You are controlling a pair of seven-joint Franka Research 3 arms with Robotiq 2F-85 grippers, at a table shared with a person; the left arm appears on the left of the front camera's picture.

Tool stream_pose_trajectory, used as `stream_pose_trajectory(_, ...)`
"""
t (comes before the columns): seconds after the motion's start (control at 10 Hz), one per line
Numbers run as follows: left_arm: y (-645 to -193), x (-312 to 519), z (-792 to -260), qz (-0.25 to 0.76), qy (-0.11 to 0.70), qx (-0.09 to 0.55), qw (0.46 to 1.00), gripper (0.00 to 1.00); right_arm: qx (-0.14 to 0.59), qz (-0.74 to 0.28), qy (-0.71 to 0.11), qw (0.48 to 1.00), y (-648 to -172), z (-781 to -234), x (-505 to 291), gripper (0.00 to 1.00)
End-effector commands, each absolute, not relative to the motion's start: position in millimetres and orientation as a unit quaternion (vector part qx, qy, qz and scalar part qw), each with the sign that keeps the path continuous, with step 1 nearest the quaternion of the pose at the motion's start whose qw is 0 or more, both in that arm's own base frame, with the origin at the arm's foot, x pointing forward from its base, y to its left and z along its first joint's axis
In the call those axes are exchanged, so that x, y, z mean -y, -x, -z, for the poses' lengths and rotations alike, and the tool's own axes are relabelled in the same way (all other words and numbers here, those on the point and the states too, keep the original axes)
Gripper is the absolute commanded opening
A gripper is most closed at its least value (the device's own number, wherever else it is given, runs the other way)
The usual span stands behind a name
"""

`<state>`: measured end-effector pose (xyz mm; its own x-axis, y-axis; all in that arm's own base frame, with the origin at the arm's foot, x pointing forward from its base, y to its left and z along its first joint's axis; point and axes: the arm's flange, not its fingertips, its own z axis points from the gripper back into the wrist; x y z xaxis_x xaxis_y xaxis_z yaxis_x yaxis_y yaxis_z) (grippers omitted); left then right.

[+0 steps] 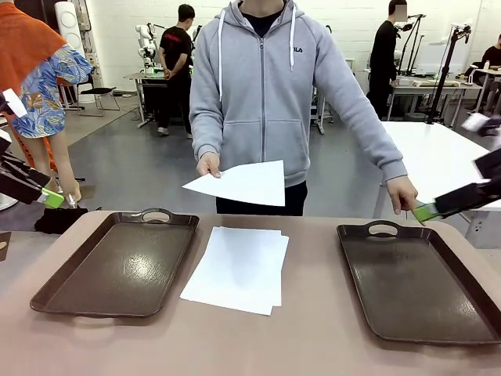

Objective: Sort the A4 documents.
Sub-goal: Receive the A4 Paper.

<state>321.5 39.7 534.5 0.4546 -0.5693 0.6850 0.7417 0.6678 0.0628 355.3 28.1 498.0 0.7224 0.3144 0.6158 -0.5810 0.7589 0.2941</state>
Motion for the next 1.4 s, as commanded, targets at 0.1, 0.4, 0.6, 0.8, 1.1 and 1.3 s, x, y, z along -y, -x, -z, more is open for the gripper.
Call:
stream_pose_trajectory(0.1,-321.6,-40.3,-533.9,0.388,0.127,0.350,0.843,1.00,0.192,-0.205,-0.357,0.891,-402.7,-487.5,-79.7,1.00)
stream_pose_trajectory(0.4,-321.6,-40.3,-533.9,0.388,0.127,0.350,0.843,1.00,0.112,-0.127,-0.459,0.872,-445.5,-456.1,-120.1,1.00)
stream_pose_trajectory(0.6,-321.6,-40.3,-533.9,0.388,0.127,0.350,0.843,1.00,0.091,-0.069,-0.492,0.863,-471.7,-436.4,-143.3,1.00)
stream_pose_trajectory(0.8,-321.6,-40.3,-533.9,0.388,0.127,0.350,0.843,1.00,0.076,-0.043,-0.524,0.847,-486.7,-427.0,-159.3,1.00)
stream_pose_trajectory(1.1,-321.6,-40.3,-533.9,0.388,0.127,0.350,0.843,1.00,0.038,-0.020,-0.563,0.825,-499.1,-419.2,-188.0,1.00)
stream_pose_trajectory(1.3,-321.6,-40.3,-533.9,0.388,0.127,0.350,0.843,1.00,0.017,-0.004,-0.583,0.812,-506.9,-417.2,-201.9,1.00)
